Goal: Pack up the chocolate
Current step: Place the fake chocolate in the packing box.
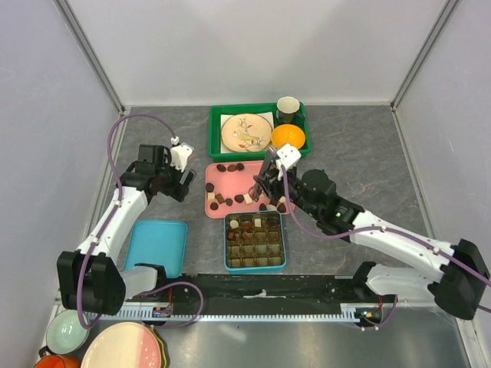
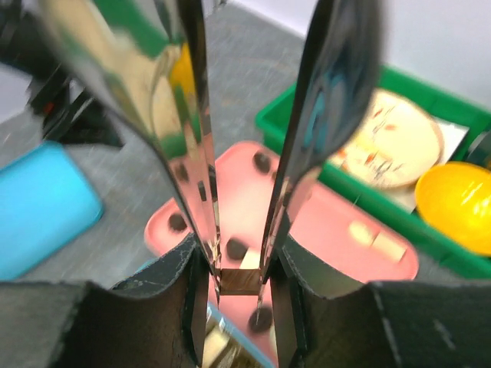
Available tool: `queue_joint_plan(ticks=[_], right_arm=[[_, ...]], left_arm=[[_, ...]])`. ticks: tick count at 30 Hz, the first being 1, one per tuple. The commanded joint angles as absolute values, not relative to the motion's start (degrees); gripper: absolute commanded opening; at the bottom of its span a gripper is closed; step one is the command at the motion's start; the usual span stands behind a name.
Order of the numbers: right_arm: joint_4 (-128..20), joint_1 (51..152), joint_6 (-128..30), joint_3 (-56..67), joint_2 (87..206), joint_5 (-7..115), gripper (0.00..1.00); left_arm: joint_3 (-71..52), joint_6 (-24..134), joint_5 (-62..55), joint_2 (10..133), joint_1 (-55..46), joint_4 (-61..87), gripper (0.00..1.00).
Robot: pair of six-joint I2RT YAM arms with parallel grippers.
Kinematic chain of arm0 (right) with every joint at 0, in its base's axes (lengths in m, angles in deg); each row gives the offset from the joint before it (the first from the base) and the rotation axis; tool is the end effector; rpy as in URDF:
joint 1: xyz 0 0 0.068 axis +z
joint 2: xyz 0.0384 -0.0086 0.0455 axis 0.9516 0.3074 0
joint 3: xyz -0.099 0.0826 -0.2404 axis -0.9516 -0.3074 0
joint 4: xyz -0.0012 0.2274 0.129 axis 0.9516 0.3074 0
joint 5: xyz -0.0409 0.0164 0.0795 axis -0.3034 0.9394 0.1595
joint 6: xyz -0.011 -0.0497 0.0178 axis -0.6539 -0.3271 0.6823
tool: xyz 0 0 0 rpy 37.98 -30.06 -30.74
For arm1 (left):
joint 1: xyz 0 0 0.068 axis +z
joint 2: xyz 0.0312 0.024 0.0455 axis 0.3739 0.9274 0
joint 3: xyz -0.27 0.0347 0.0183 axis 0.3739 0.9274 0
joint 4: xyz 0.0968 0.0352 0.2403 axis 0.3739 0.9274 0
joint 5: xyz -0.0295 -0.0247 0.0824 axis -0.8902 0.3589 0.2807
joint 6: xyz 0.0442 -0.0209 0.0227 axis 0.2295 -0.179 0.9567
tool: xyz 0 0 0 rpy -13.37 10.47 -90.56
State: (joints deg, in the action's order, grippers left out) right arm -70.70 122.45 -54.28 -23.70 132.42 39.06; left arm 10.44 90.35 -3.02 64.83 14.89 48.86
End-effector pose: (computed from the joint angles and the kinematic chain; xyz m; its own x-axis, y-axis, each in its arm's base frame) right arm 0.1792 0.2092 0.3172 -0.0698 -0.0418 -0.9967 -0.6822 0.7309 0.0171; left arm 0.2436 -0.0349 0.2625 -0.6183 0.4771 -0.6245 0.4953 0.8536 0.1618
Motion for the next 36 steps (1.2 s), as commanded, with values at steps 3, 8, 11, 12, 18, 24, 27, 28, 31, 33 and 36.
queue_joint_plan(ticks=[3, 8, 11, 12, 18, 24, 27, 28, 31, 33, 36], right_arm=[[-58.45, 125.53, -48.64, -28.12, 123.54, 43.29, 0.29], [-57.12, 127.46, -46.88, -29.44, 121.60, 45.40, 0.29], [-57.12, 128.26, -46.79, -29.44, 122.39, 45.75, 0.29], [-57.12, 128.43, -46.79, -29.44, 122.74, 46.02, 0.29], [-57.74, 128.96, -46.44, -30.15, 123.00, 45.40, 0.33], [-58.44, 129.23, -46.17, -30.32, 123.88, 44.70, 0.47], [-58.44, 129.31, -46.44, -29.89, 123.71, 44.00, 0.50], [-58.44, 129.23, -46.70, -29.71, 123.79, 43.91, 0.50], [-58.44, 129.32, -47.05, -28.83, 123.62, 43.82, 0.51], [-58.27, 129.32, -47.14, -28.22, 123.79, 43.65, 0.51], [-57.92, 129.31, -47.40, -27.51, 123.62, 43.30, 0.51]], left_arm=[[10.33, 90.79, -3.40, 64.84, 15.37, 47.14, 0.88], [10.33, 90.17, -3.57, 64.75, 15.37, 47.05, 0.88], [10.33, 90.26, -3.31, 64.31, 15.37, 47.22, 0.88], [10.42, 90.26, -3.22, 64.22, 15.37, 47.22, 0.88], [10.51, 90.35, -2.96, 63.96, 15.37, 47.40, 0.88], [10.42, 90.35, -2.78, 64.04, 15.37, 47.31, 0.88], [10.50, 90.61, -2.52, 63.78, 15.37, 47.40, 0.89], [10.50, 90.61, -2.52, 63.87, 15.37, 47.31, 0.89], [10.50, 90.53, -2.43, 63.96, 15.37, 47.40, 0.89], [10.42, 90.61, -2.52, 63.87, 15.37, 47.31, 0.89], [10.42, 90.61, -2.43, 63.69, 15.37, 47.40, 0.89]])
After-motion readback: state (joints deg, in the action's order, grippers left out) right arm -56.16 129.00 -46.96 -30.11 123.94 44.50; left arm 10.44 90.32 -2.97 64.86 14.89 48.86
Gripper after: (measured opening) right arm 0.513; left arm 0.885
